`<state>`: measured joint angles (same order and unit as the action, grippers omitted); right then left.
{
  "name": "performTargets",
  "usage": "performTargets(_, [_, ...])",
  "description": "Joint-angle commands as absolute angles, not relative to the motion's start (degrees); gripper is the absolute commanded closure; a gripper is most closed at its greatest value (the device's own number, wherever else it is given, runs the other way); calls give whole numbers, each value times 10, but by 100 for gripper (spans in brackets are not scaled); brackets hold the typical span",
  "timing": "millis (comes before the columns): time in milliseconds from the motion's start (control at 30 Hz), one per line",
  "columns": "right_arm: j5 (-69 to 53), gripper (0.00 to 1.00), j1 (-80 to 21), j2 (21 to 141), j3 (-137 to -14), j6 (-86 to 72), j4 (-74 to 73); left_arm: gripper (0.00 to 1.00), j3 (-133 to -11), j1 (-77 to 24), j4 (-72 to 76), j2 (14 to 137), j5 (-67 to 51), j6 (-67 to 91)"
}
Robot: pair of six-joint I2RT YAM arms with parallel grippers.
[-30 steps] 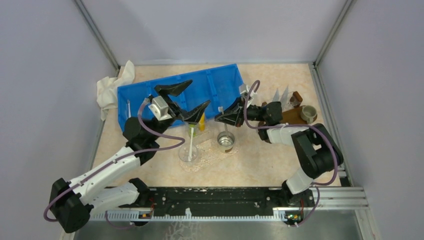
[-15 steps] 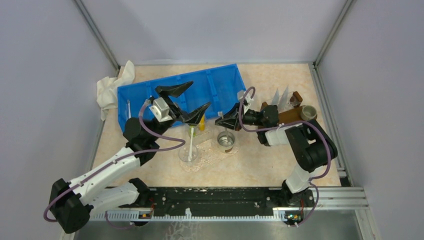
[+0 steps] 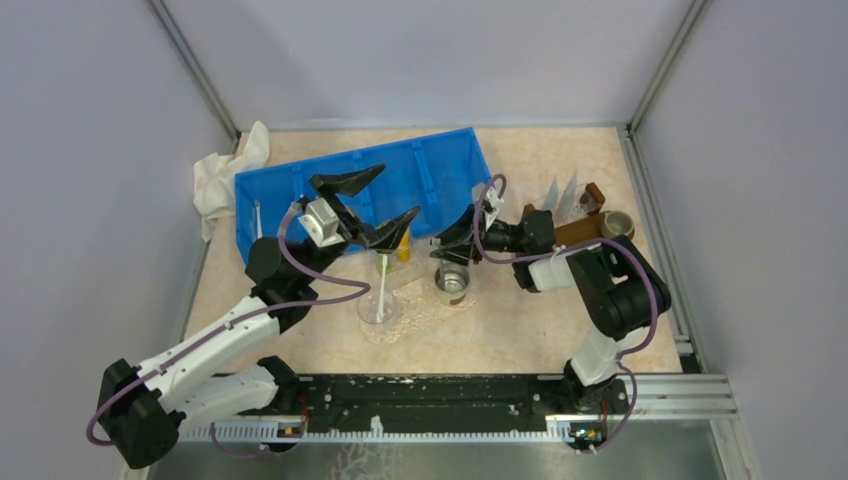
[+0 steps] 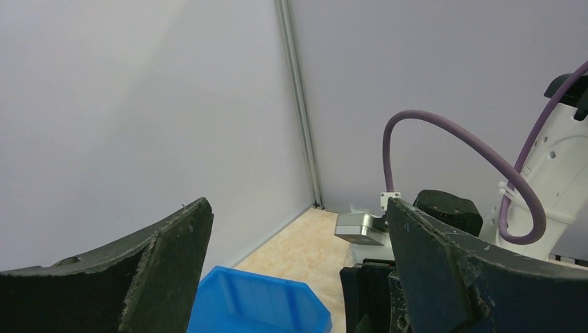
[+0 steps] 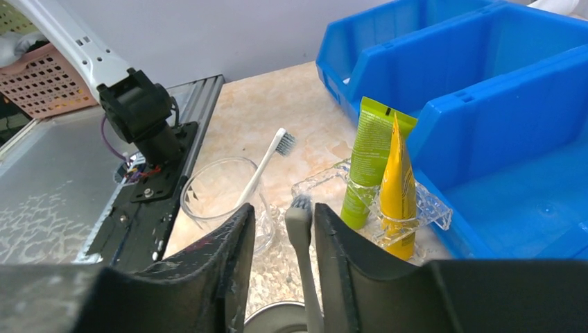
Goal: Prepare toiletry sets of a toothbrush and toothpaste on the tray
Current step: Place the toothbrush in the cup.
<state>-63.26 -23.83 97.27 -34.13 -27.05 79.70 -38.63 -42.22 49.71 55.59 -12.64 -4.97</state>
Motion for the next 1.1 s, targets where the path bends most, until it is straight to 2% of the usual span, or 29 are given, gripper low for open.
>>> performTargets(0, [-643,60,-235,963,-338,-264,832,1,-383,-419,505,548,-126,-58])
performTargets(233, [-656,51,-229,957,-341,-281,848,1,-382,-419,503,548,-124,-61])
performTargets(633, [-727,49,-204,911,-389,-334,820,1,-383,-419,495,544,-116,-68])
performTargets(833, [-766,42,-181,878,-425,-341,749,1,-385,-419,479,537,-97,-80])
performTargets(1067, [-776,40,-136,829,-457,-320,637,1,-386,-419,461,525,-73,-92])
